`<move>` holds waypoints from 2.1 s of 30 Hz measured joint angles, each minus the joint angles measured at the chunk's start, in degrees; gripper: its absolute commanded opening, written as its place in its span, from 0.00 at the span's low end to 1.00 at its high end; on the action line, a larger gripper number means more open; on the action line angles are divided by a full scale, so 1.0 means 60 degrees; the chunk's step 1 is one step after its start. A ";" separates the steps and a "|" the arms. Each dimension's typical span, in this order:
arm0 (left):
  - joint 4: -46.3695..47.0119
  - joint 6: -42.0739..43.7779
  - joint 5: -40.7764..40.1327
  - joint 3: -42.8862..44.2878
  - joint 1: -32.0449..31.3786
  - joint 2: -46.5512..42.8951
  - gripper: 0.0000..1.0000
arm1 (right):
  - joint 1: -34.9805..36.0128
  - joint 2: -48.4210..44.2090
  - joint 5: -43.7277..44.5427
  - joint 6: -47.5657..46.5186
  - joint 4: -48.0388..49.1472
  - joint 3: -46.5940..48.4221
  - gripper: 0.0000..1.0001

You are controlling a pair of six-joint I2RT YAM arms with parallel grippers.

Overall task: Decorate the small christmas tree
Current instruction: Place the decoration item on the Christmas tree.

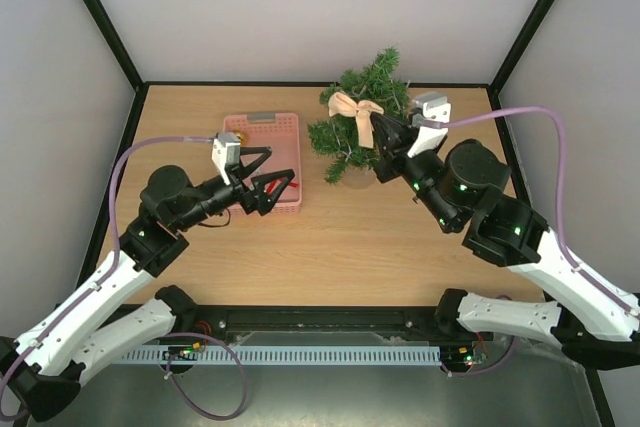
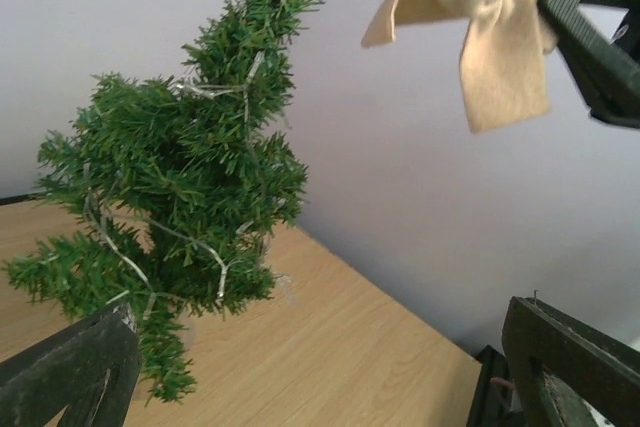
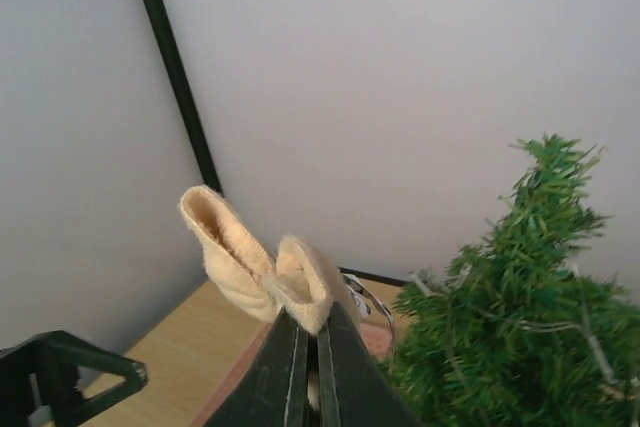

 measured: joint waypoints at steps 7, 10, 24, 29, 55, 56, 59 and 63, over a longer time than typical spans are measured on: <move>-0.0353 0.0361 -0.0346 0.0040 0.0000 0.0430 1.00 | -0.0605 0.0863 0.0441 -0.0962 0.0036 0.0634 0.02; -0.0565 0.0437 -0.0583 0.0047 0.0000 0.0510 1.00 | -0.1384 0.1169 0.0189 -0.1071 0.0084 0.0761 0.02; -0.1464 0.0419 -0.1202 0.0670 0.0841 0.2328 0.70 | -0.2175 0.0437 -0.1118 -0.0659 -0.0091 0.0142 0.02; -0.1220 -0.0073 -0.0692 0.1024 0.1821 0.3836 0.52 | -0.2178 -0.0590 -0.1439 -0.0313 -0.0211 -0.0463 0.02; 0.2273 -0.3275 0.1872 0.1938 0.1668 0.7719 0.12 | -0.2178 -0.1781 -0.2761 0.0229 -0.0517 -0.1541 0.02; 0.2295 -0.3293 0.1880 0.1920 0.1625 0.7741 0.12 | -0.2178 -0.1792 -0.2765 0.0226 -0.0521 -0.1559 0.02; 0.2310 -0.3304 0.1865 0.1865 0.1504 0.7752 0.11 | -0.2178 -0.1832 -0.2776 0.0222 -0.0543 -0.1588 0.02; 0.2313 -0.3308 0.1840 0.1810 0.1304 0.7752 0.10 | -0.2178 -0.1905 -0.2779 0.0193 -0.0554 -0.1610 0.02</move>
